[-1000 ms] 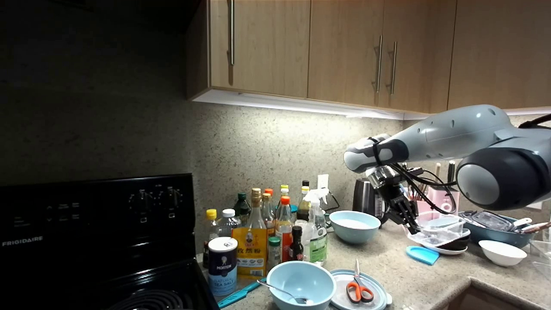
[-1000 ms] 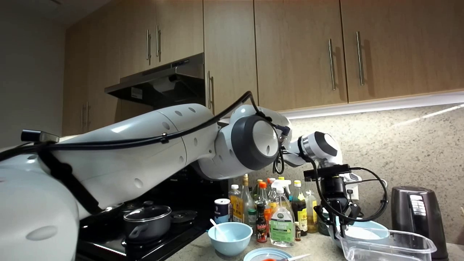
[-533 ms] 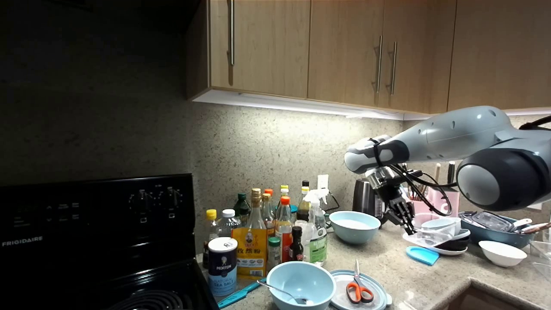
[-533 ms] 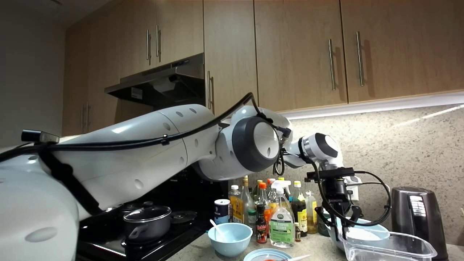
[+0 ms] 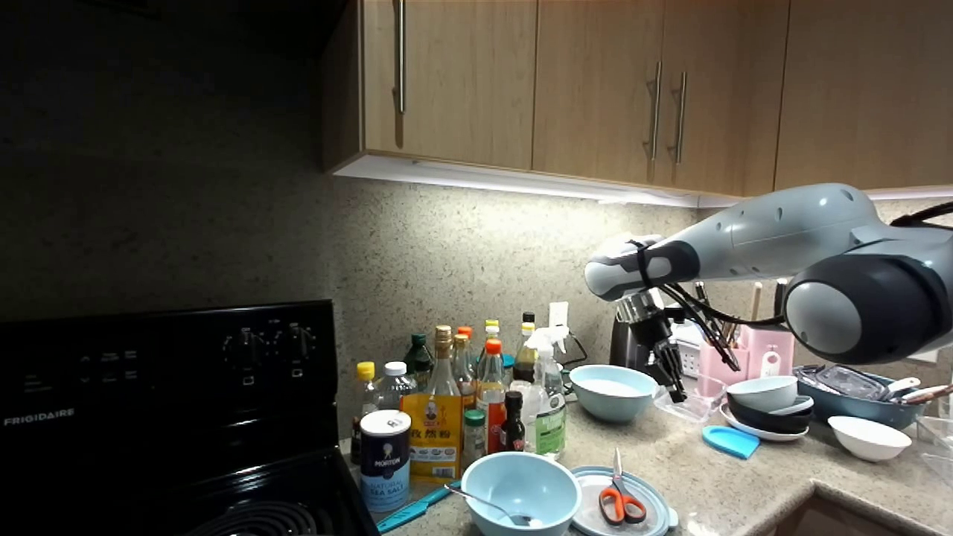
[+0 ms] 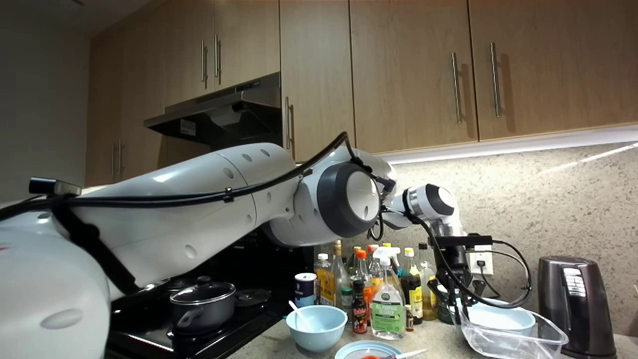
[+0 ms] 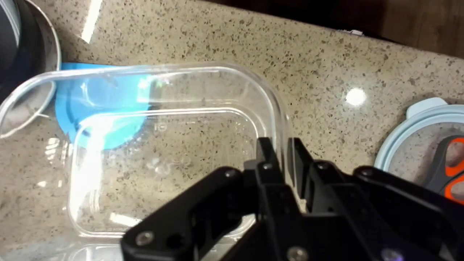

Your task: Turn the transparent bowl to the left

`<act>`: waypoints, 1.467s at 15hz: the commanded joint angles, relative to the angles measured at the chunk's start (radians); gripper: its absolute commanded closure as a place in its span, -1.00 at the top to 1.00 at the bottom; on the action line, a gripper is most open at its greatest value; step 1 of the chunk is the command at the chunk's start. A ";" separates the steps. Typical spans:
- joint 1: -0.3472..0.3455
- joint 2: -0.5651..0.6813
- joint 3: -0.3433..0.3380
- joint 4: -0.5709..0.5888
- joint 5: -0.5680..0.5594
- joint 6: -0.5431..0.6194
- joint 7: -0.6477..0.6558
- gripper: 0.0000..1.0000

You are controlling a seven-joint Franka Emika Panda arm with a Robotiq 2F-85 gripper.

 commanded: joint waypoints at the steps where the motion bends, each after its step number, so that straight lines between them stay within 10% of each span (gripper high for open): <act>1: -0.002 0.002 0.003 0.000 0.000 0.000 -0.021 -0.70; 16: 0.057 0.036 0.075 -0.003 -0.017 -0.004 -0.334 -0.93; 17: 0.060 0.037 0.073 -0.004 -0.018 -0.009 -0.336 -0.20; 22: 0.047 0.040 0.076 -0.001 -0.006 -0.012 -0.342 0.30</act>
